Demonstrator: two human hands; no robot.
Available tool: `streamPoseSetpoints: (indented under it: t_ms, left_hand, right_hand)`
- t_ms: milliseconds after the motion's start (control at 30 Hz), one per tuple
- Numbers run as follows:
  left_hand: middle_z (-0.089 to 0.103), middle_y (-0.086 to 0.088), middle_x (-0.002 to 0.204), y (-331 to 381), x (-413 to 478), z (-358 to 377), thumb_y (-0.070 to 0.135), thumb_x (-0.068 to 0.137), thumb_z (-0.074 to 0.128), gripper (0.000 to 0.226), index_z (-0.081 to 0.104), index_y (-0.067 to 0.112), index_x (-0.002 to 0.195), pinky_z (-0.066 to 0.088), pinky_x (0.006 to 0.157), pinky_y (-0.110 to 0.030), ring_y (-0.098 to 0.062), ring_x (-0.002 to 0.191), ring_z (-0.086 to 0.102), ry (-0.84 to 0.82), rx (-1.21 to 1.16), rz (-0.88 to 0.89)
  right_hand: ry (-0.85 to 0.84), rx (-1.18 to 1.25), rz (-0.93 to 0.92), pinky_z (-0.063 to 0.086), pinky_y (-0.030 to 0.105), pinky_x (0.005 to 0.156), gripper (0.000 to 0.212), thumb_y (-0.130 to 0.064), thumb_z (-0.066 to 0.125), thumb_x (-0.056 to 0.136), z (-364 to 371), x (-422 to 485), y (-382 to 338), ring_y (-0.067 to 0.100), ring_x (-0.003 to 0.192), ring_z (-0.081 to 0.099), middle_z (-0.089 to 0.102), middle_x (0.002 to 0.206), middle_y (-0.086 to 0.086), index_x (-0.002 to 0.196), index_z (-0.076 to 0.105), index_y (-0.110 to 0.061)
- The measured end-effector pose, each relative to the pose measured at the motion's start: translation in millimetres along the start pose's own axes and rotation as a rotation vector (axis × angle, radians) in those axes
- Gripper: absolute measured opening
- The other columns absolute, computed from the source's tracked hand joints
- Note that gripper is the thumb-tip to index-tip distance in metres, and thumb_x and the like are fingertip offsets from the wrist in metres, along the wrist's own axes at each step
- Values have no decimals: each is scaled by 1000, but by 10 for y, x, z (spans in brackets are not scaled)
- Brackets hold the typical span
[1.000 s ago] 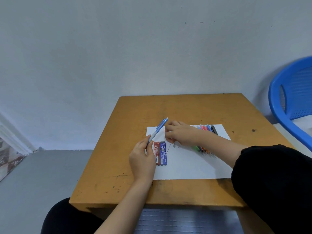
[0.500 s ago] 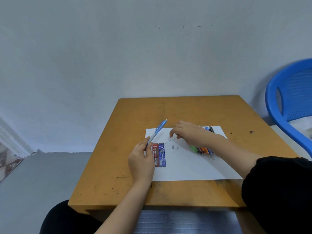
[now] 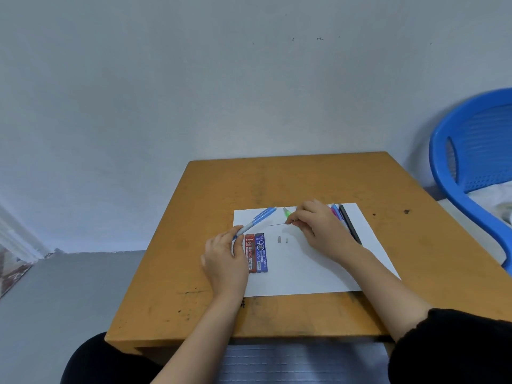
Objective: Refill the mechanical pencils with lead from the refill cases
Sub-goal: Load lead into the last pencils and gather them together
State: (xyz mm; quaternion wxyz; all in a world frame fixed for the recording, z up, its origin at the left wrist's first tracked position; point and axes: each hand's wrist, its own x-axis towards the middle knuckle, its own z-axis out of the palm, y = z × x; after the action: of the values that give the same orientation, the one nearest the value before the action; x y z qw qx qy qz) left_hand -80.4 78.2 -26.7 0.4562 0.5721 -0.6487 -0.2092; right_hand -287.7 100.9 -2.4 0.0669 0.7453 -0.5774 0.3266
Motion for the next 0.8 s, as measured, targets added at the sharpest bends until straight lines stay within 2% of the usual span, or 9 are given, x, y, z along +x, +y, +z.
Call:
streamPoseSetpoints:
  t_ms: [133,267,433,633,800]
  left_hand:
    - [66,9,103,12,-2,-15,20,96,54,24,68,27,113,24,82,-30,-11,103,47,-2,77,-15]
    - [63,12,104,27,-3,-25,20,96,53,23,68,29,112,20,84,-29,-4,101,40,-21,94,-25]
    - [62,13,102,43,3,-25,20,96,54,23,68,31,110,22,87,-31,-10,107,45,-49,105,-22]
    - [60,15,99,50,3,-29,21,96,54,22,68,32,110,17,85,-28,-5,102,41,-60,119,-11]
    - [62,14,101,54,-2,-31,21,95,55,22,68,32,110,19,87,-30,-8,105,44,-64,104,-10]
  right_hand:
    - [154,-20,20,42,33,67,20,-8,51,87,-23,-58,42,22,79,52,58,79,5,88,71,-8]
    - [254,-45,57,39,31,68,28,-16,45,88,-60,-115,104,18,81,47,58,81,5,90,72,-7]
    - [294,-50,118,41,33,67,31,-16,43,88,-60,-151,163,19,82,46,58,80,7,90,72,-5]
    - [276,-91,79,39,33,68,30,-19,45,89,-79,-155,135,24,81,52,61,81,8,91,72,-5]
    - [268,-94,61,35,31,68,29,-18,45,90,-75,-161,132,26,78,53,59,80,9,90,71,-6]
